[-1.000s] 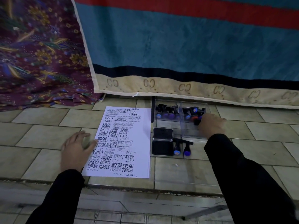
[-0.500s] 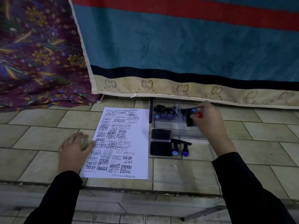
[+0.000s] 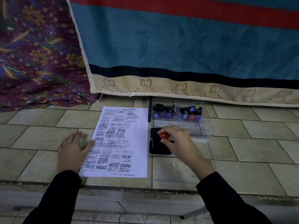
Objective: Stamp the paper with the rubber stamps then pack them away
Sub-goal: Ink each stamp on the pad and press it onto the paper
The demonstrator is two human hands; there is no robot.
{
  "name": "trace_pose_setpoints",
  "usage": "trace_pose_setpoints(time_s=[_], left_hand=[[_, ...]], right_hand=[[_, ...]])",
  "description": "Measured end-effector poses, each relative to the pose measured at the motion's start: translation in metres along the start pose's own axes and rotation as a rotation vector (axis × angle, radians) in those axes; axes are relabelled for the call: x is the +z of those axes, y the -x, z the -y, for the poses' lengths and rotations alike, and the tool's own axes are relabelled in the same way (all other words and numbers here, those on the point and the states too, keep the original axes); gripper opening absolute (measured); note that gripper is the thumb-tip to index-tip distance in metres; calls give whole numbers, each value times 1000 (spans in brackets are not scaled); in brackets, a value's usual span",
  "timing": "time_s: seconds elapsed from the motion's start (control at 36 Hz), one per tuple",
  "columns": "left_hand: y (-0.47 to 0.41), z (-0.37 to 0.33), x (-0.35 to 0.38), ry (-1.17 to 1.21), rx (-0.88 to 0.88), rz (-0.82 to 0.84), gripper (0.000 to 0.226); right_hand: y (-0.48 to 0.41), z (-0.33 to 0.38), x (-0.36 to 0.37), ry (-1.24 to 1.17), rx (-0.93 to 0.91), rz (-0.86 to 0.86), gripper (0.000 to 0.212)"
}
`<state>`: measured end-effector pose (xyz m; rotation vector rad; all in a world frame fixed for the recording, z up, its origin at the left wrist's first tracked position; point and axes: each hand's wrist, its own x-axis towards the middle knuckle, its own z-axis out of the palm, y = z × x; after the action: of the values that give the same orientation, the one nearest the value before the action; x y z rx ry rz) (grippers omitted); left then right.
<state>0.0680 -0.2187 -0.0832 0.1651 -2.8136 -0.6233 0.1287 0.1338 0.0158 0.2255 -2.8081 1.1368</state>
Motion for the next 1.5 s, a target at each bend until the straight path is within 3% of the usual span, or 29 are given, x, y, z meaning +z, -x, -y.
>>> trace_pose_setpoints(time_s=[0.28, 0.53, 1.08, 1.22, 1.5], left_hand=[[0, 2, 1, 14, -4, -9, 40], [0, 2, 0, 31, -4, 6, 53], [0, 0, 1, 8, -6, -6, 42], [0, 1, 2, 11, 8, -26, 41], [-2, 5, 5, 15, -6, -25, 40]], right_hand=[[0, -3, 12, 39, -12, 13, 27], [-1, -2, 19, 136, -53, 43, 28], [-2, 0, 24, 111, -26, -10, 21], [-12, 22, 32, 31, -108, -25, 24], [-33, 40, 69, 99, -159, 118, 25]])
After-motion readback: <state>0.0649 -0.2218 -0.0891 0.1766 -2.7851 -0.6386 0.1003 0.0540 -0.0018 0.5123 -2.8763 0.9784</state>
